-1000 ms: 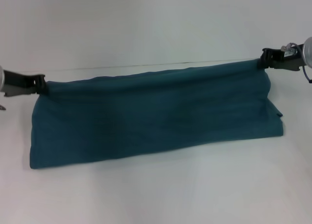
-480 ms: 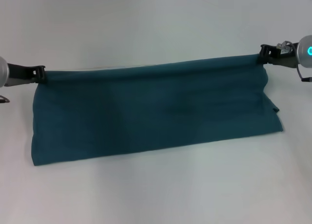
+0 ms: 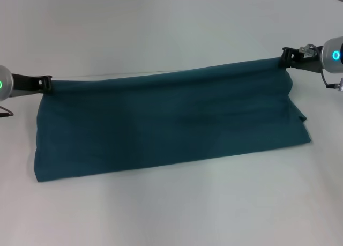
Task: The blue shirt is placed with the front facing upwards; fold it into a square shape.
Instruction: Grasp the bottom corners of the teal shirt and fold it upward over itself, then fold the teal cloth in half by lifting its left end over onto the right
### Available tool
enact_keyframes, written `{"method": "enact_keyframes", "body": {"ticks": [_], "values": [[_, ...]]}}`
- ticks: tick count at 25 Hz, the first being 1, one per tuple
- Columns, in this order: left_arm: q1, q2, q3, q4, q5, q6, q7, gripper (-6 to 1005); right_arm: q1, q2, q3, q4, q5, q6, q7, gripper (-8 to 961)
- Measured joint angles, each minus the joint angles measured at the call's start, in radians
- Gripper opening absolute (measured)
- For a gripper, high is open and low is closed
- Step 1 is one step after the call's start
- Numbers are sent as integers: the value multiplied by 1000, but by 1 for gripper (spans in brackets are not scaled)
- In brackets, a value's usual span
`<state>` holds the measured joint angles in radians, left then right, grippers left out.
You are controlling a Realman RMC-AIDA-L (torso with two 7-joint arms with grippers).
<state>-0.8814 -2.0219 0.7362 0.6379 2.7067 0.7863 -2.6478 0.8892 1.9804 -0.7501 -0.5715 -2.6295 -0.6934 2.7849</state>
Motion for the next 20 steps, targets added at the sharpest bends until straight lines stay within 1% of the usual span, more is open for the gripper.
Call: {"method": "enact_keyframes", "body": {"ticks": [8,10,16,20], "values": [[7,-4,-10,4,-3,-11,-3,125,7,-3,0,2,-1,10,1,40],[10,-6,-11,11,-6,-18,-3,132,7,-5,1,3,0,14,5,104],[15,-9,-12,21,-8,-25,-10,321,2,-15,10,5,0,6,9,308],[22,-9,-12,26,-9,-13,-29,486,-4,-35,12,2,18,-31,2,442]]}}
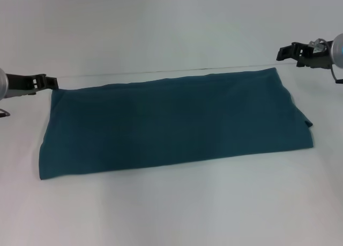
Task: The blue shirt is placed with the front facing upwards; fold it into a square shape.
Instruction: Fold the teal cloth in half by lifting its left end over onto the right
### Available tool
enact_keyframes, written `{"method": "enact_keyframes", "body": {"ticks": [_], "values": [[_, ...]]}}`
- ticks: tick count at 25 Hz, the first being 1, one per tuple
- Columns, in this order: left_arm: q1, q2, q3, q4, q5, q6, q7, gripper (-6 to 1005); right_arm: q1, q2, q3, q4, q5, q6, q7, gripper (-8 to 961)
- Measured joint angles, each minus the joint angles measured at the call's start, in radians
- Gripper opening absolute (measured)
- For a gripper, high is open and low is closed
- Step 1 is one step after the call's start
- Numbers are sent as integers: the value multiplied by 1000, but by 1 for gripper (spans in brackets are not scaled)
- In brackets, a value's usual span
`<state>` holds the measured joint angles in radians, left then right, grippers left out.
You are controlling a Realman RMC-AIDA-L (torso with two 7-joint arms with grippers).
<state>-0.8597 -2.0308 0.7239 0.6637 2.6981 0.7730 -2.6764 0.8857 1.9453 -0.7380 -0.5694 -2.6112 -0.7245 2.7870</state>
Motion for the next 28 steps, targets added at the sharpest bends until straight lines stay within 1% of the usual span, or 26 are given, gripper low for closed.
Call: {"method": "enact_keyframes", "body": {"ticks": [2,4,5,8,9,10,12,15,18,20,25,28], "values": [[11,1,-1,14,-8,21,-21,549,-8,-14,0,-8,44,-41,-31,498],[35,0,-15,51,-50,64,-30,593,-27,-26,1,-27,135,-101,-96,555],[53,-1,-23,80,-79,86,-30,615,-45,-30,5,-42,205,-141,-138,583],[126,-6,-36,177,-225,181,-20,682,-114,-38,24,-87,413,-270,-254,673],[149,-3,-37,199,-275,217,-19,704,-140,-39,31,-97,480,-320,-291,708],[168,1,-37,211,-316,250,-19,703,-165,-41,39,-103,537,-365,-328,742],[207,23,-39,216,-412,328,-19,700,-212,-46,51,-107,623,-450,-382,811],[254,42,-49,205,-510,405,-19,696,-281,-54,83,-106,706,-589,-451,802],[297,42,-79,190,-563,442,-16,693,-332,-55,112,-107,730,-682,-489,794],[314,41,-95,160,-589,453,-5,691,-360,-55,137,-108,734,-734,-512,794],[323,43,-139,43,-632,449,62,690,-398,-52,174,-98,736,-782,-553,794],[317,27,-159,14,-636,417,86,690,-403,-48,175,-92,733,-784,-566,794]]}}
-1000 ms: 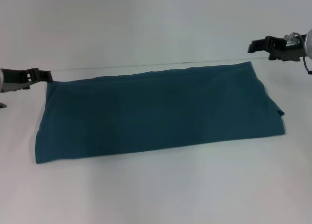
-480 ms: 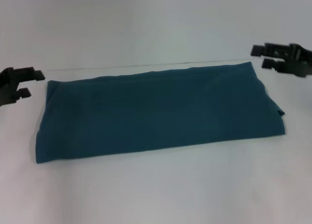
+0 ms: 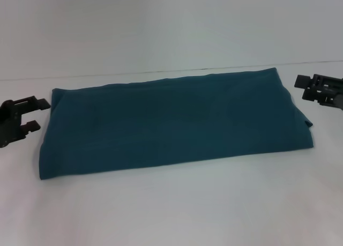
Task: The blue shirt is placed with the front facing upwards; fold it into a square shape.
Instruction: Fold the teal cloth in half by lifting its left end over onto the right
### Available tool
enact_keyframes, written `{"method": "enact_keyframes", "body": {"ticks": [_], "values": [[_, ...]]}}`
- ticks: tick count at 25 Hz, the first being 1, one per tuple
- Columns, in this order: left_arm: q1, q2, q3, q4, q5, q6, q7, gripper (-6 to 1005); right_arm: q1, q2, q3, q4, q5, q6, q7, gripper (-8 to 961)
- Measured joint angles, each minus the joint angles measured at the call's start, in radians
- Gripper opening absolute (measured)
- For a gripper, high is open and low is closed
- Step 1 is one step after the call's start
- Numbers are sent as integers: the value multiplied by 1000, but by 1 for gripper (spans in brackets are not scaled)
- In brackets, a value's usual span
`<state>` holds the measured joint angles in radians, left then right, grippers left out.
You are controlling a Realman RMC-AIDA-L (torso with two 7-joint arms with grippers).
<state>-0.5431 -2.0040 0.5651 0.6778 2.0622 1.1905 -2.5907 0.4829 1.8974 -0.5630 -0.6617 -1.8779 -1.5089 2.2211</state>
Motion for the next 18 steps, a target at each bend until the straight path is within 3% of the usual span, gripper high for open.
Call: {"method": "enact_keyframes", "body": {"ticks": [6,12,18], "values": [[-38,-54,-2,-62,-2,-169,54,690,8,15,-1,2,-1,9,-4,794],[-79,-57,2,-108,4,-239,297,691,17,15,-15,2,-3,13,-15,794],[-74,-50,28,-121,18,-298,337,690,6,14,-13,6,-3,20,-15,794]]}}
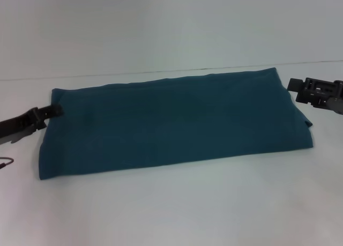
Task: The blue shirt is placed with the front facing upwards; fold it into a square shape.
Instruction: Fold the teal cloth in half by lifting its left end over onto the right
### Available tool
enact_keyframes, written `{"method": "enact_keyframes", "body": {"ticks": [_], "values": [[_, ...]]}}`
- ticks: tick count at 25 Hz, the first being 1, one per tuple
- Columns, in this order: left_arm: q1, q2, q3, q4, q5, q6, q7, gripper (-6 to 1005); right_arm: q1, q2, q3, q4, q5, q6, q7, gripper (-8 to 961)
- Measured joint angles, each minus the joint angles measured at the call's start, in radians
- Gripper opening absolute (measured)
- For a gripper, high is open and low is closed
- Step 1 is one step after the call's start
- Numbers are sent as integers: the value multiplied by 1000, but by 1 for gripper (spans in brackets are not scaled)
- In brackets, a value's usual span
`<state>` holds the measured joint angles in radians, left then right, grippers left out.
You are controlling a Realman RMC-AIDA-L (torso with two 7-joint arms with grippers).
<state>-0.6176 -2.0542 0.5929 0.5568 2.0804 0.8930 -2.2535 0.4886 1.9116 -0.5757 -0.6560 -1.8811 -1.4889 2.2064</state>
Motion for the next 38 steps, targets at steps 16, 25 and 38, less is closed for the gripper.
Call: {"method": "enact_keyframes", "body": {"ticks": [16,25,38], "values": [[-23,-7,40,-71,44,-71,-5,691,1,-5,-3,24,1,24,5,794],[-17,-14,41,-5,36,-48,-27,690,-1,-5,1,24,1,24,7,794],[-24,-10,63,-39,45,-99,-41,690,1,-3,5,25,1,25,7,794]]}}
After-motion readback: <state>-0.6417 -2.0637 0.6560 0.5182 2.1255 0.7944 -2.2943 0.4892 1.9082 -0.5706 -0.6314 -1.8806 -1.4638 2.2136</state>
